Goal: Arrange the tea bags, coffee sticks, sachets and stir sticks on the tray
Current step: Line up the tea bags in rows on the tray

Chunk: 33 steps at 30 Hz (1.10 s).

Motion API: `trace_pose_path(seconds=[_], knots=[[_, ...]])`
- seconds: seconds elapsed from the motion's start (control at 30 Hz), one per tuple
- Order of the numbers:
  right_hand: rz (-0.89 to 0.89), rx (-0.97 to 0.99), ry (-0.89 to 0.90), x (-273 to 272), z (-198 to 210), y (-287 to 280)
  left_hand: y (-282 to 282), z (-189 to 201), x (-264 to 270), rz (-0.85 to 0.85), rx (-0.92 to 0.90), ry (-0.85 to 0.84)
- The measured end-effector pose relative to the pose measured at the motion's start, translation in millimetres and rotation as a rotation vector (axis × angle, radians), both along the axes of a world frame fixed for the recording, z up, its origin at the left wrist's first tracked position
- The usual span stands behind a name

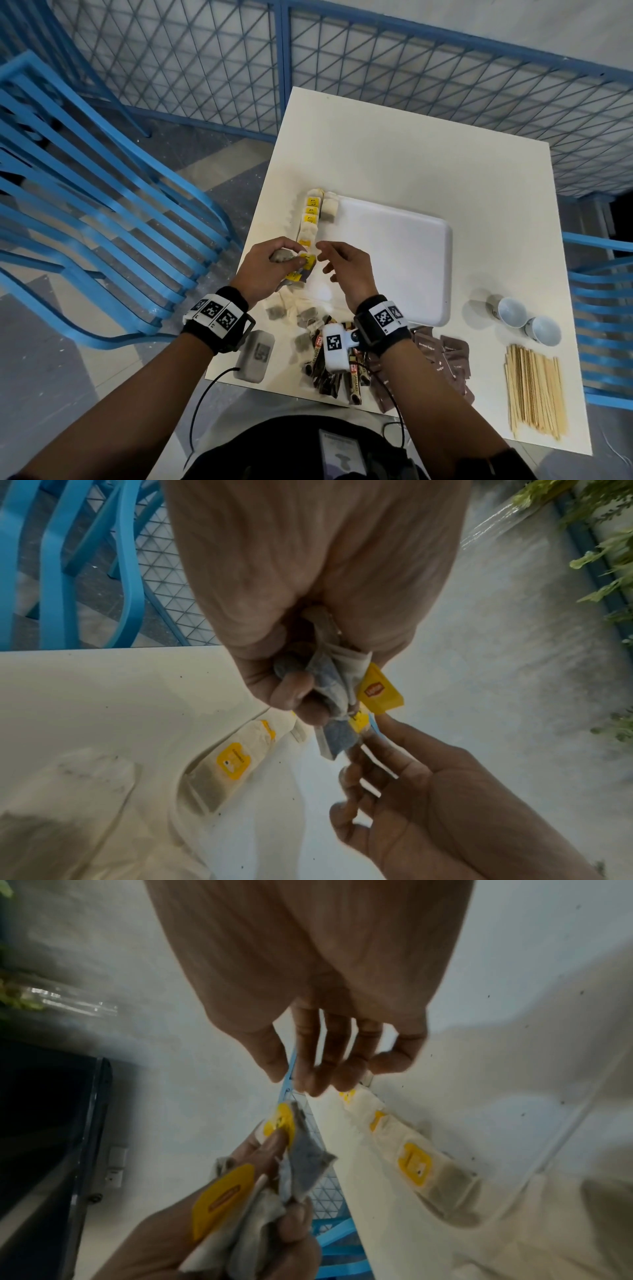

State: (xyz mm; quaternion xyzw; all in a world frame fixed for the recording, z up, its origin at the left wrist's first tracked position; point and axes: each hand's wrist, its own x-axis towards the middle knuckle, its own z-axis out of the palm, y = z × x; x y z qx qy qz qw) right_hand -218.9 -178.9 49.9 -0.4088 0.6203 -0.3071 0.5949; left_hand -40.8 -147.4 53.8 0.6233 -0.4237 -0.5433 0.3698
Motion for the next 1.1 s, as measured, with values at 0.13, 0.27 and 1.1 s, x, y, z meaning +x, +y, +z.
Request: trace_pose_path(seconds=[0.13,0.27,1.1], knots=[[0.152,0.179,0.102,0.5,3.4,1.0,0.5,3.6,-1.7,0.010,-0.018,-0.020],[0.173,0.054,0.067,4.8,3.0,3.0,0.9,4.5,-2.0,-0.009,-0.026,-0.035],[0.356,0.226,-0.328,-6.8,-0.4,-31.4,-0.6,11.6,0.5,-0.045,-0.339,-0.065]])
